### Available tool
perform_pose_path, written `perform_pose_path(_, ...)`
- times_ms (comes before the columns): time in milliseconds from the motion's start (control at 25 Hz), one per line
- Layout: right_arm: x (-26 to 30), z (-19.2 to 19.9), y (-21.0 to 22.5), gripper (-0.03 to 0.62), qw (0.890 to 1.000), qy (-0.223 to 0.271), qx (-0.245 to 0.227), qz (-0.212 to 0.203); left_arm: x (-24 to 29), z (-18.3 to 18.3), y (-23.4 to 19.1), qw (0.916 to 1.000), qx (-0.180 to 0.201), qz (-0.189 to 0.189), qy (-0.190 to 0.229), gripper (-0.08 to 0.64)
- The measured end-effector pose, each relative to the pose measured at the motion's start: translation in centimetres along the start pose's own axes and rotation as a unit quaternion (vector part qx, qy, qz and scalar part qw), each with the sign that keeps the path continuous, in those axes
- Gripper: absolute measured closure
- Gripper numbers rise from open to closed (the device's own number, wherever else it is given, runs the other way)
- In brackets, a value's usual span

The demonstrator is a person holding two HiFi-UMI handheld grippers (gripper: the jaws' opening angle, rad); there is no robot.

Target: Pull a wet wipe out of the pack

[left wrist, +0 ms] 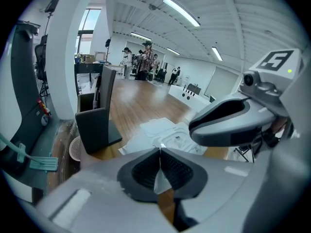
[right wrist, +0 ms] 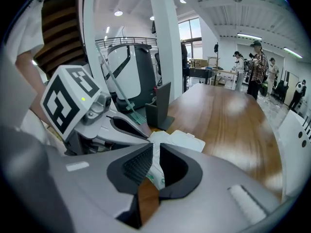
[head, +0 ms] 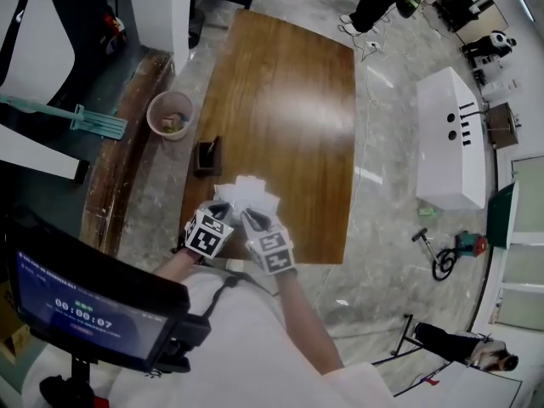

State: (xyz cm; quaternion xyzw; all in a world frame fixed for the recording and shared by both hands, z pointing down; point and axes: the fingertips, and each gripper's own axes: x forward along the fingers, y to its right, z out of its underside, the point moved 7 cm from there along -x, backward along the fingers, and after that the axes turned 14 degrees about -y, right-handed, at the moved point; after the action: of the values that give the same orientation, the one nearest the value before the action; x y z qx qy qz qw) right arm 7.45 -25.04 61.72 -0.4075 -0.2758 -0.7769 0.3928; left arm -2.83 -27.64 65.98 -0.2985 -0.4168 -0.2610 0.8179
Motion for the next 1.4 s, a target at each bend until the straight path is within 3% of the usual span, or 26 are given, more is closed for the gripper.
perform_pose_path(360, 1.4, 0.5, 0.0, 0.511, 1.0, -0.028, -0.002, -0.002, -0.1, 0.1, 0.9, 0.9999, 0.007, 0.012, 0.001, 0.548)
perform_pose_path(640, 3.0, 1.4, 0.3, 0.514, 0.998, -0.063, 0.029, -0.015, -0.1, 0.5, 1.3, 0.9998, 0.009, 0.017, -0.002, 0.549)
perform_pose_path(1000, 3.1, 0.7, -0.4, 0.583, 0.997, -0.056, 0.044, -0.038, 0.0, 0.6, 0.9, 0.9998, 0.009, 0.014, -0.004, 0.549)
perform_pose_path(1400, 2.0, -0.1, 0.5, 0.583, 0.997, -0.018, 0.065, -0.04, 0.0, 0.5, -0.2, 0.9999, 0.007, 0.007, -0.005, 0.549)
